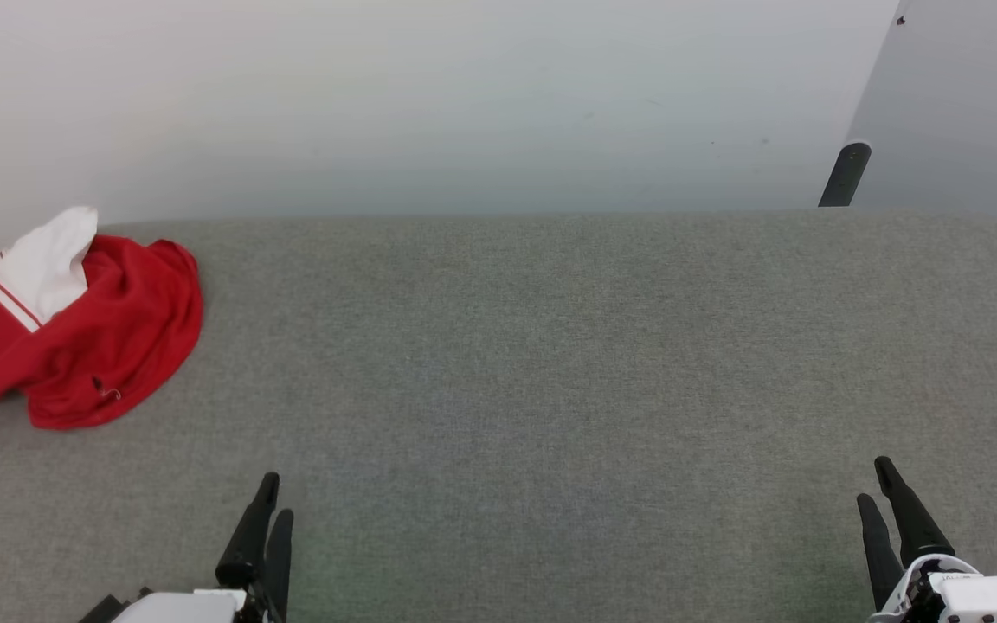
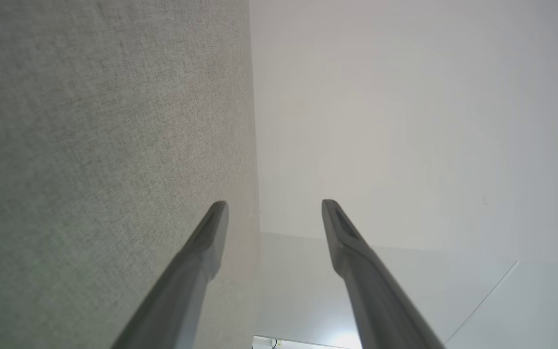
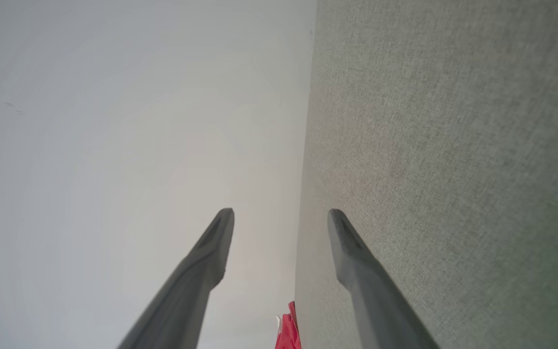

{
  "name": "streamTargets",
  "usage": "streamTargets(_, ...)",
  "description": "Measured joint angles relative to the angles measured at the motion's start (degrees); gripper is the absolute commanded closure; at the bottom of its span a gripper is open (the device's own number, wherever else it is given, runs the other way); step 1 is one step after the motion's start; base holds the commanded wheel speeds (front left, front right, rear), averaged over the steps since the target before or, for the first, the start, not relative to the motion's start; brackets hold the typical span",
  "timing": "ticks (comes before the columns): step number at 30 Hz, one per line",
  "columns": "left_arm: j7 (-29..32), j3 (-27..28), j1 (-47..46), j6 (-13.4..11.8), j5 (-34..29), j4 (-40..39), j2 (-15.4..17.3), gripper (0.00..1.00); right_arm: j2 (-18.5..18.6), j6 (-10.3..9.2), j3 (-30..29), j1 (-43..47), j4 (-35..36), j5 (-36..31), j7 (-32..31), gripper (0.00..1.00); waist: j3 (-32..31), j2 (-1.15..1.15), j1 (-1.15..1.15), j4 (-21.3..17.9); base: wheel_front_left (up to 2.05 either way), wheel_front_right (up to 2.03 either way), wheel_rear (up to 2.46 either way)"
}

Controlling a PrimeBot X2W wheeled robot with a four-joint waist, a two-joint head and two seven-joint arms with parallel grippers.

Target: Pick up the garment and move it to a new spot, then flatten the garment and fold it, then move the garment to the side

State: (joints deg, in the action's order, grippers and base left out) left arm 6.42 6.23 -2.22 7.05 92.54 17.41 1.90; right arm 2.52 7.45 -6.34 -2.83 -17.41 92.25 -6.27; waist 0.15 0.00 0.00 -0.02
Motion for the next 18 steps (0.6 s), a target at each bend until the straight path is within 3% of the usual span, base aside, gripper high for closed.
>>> streamTargets(18,-2.0,-2.4,0.5,-0.1,0.0,-5.1,0.5,0.0,0.1,0.0,3.4,0.1,3.5,-2.2,4.0,0.0,-0.2,0.0,0.0,-0.3,0.0,0.0,0.0)
